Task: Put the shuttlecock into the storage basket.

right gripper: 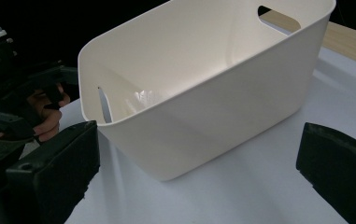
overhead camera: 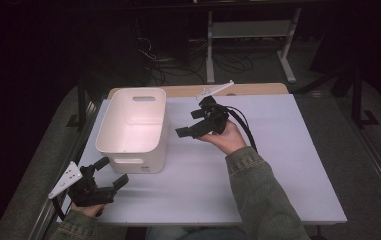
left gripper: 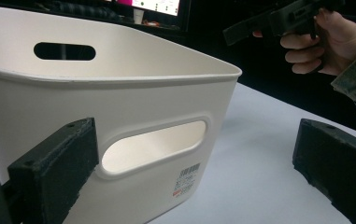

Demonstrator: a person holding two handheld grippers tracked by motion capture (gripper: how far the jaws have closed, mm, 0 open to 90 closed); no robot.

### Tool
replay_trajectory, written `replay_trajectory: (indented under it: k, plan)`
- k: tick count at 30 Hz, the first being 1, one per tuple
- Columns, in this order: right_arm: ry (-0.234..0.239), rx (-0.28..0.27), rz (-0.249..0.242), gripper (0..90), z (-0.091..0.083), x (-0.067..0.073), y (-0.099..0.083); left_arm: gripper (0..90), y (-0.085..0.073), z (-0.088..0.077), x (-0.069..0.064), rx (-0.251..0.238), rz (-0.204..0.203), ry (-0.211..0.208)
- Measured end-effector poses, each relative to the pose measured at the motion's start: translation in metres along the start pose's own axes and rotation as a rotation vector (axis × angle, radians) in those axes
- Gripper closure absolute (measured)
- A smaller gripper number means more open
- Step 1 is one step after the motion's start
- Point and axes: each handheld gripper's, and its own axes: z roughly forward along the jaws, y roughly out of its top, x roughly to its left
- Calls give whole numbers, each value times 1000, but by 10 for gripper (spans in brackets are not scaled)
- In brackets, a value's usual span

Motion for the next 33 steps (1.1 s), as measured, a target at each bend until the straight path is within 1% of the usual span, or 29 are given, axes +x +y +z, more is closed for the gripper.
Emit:
replay_trajectory:
  k: [1,3,4,8,15,17,21,25,29,31,33]
  plan:
    - [-2,-2,-4,0,-1,-1,-2,0,0,0,0,2,2,1]
    - [6,-13,12,0,-4,-2,-5,0,0,0,0,5,2,3]
    - [3,-10,7,0,-5,-3,-6,0,0,0,0,5,1,3]
    - [3,-22,11,0,-10,-4,-10,0,0,0,0,6,2,3]
    - [-13,-43,7,0,-19,-6,-17,0,0,0,0,4,2,3]
    - [-12,-49,5,0,-20,-8,-19,0,0,0,0,5,4,3]
    - [-26,-54,11,0,-24,-9,-24,0,0,0,0,4,1,4]
    - [-26,-67,20,0,-27,-12,-30,0,0,0,0,7,6,4]
    - [-41,-71,33,0,-32,-17,-38,0,0,0,0,7,1,4]
    - [-55,-59,41,0,-34,-18,-42,0,0,0,0,6,1,5]
    - [-60,-63,45,0,-36,-20,-45,0,0,0,0,7,1,5]
